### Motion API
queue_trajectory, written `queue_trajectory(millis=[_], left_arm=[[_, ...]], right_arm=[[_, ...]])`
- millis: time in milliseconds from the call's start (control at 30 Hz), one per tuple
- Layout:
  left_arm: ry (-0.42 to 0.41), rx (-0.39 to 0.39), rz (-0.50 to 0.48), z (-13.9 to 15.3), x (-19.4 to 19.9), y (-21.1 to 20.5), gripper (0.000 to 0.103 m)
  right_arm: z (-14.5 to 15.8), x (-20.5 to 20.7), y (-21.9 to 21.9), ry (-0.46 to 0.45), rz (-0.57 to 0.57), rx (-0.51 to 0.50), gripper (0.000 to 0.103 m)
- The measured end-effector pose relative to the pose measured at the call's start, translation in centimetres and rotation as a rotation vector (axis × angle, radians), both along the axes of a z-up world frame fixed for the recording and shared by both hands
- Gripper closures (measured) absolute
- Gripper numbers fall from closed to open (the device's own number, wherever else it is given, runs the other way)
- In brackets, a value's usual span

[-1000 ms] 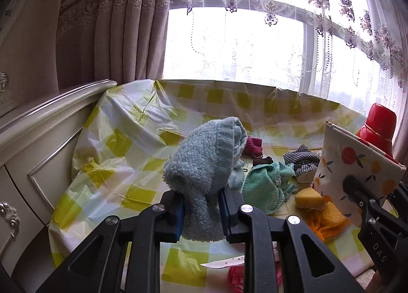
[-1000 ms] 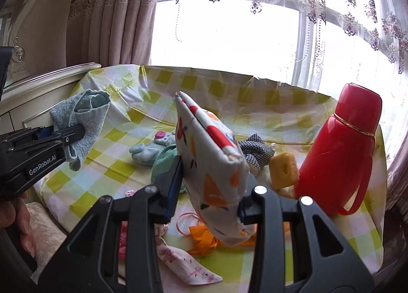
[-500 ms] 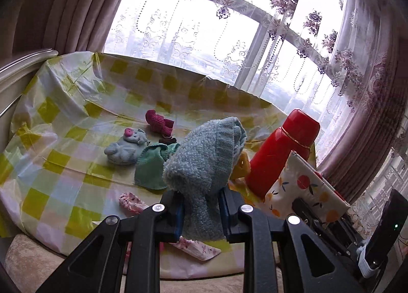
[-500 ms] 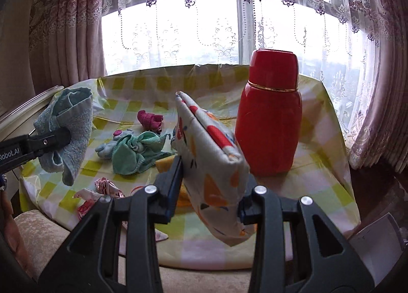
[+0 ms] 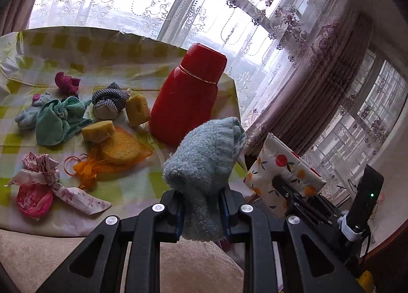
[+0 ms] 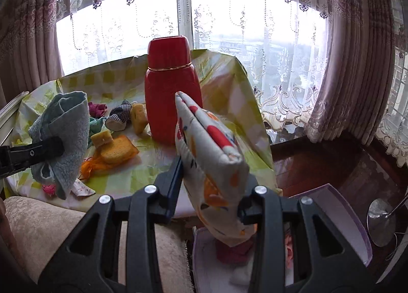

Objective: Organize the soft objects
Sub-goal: 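Carry the towel and pouch over the white box and release both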

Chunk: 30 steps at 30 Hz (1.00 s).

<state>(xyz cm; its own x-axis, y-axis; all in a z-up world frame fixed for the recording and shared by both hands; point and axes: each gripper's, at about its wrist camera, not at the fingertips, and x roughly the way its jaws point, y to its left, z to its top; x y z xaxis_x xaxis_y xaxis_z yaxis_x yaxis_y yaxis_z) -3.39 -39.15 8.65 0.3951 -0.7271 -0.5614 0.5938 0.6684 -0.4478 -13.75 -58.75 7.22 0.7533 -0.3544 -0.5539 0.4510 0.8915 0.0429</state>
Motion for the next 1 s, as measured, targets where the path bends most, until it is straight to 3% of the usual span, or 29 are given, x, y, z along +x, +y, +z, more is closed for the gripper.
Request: queue_trajectory(millis=[267, 500, 567, 600, 633, 667, 733, 800, 1000], left_arm=[[0.083, 0.062, -0.246, -1.6, -4.2, -6.6, 0.079], [0.108, 0.096, -0.348, -2.1, -6.2, -9.4, 0.078], [0.135, 0.099, -0.388, -2.5, -6.2, -10.3, 0.07], [0.143, 0.109, -0.402, -2.7, -6.4, -10.6, 0.06], [0.146, 0.121, -0.406, -2.9, -6.5, -10.8, 0.048], [0.145, 0.128, -0.401, -3.0, -6.4, -11.0, 0.045], [0.154, 0.122, -0.388, -3.2, -6.1, -10.7, 0.043], [0.168, 0.117, -0.362, -3.1, -5.4, -10.3, 0.042], [0.15, 0.126, -0.305, -2.8, -5.1, -9.6, 0.038]], right_arm=[[-0.6, -5.1, -5.2, 0.085, -0.15, 0.022, 0.061], [-1.2, -8.3, -7.0, 0.111, -0.219, 0.03, 0.061], [-1.3, -8.6, -7.5, 0.113, -0.24, 0.034, 0.061], [-1.3, -8.7, -7.8, 0.116, -0.248, 0.041, 0.061], [-1.3, -8.8, -8.0, 0.117, -0.257, 0.046, 0.061], [-1.4, -8.9, -8.2, 0.118, -0.272, 0.047, 0.06], [-1.5, -9.2, -8.6, 0.115, -0.295, 0.052, 0.039], [-1.6, -9.3, -8.7, 0.109, -0.302, 0.06, 0.03], [-2.2, -8.5, -8.2, 0.137, -0.27, 0.076, 0.028]])
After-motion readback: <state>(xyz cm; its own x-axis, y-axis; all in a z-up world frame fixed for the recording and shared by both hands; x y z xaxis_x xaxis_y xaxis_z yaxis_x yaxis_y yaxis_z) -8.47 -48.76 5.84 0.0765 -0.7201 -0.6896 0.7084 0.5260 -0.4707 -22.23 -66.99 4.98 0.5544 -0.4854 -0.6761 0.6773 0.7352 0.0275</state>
